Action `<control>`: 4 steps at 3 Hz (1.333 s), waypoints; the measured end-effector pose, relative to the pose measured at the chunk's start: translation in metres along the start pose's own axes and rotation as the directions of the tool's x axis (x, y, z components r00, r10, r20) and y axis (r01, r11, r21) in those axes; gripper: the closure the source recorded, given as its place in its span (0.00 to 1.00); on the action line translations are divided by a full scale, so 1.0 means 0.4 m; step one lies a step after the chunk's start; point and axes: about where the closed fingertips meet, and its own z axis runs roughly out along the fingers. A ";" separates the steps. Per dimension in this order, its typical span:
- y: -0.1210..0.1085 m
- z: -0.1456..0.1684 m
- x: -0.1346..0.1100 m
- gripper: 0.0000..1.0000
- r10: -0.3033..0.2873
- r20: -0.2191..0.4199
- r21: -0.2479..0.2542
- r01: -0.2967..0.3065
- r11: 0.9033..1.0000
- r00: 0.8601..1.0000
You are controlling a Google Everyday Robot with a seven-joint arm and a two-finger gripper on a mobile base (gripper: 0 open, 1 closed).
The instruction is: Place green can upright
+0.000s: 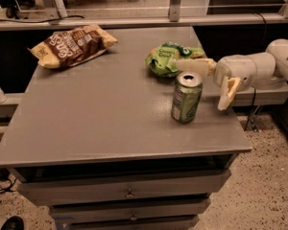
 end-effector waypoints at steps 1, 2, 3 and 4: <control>-0.046 -0.076 -0.044 0.00 -0.127 -0.035 0.071 0.129 0.989 0.991; -0.071 -0.163 -0.115 0.00 -0.265 -0.090 0.150 0.276 0.949 0.960; -0.028 -0.258 -0.232 0.00 -0.404 -0.186 0.229 0.439 0.869 0.896; -0.036 -0.273 -0.306 0.00 -0.459 -0.220 0.273 0.507 0.818 0.860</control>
Offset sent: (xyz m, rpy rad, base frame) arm -0.0075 -0.1595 0.1231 -0.0058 -0.6906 0.0993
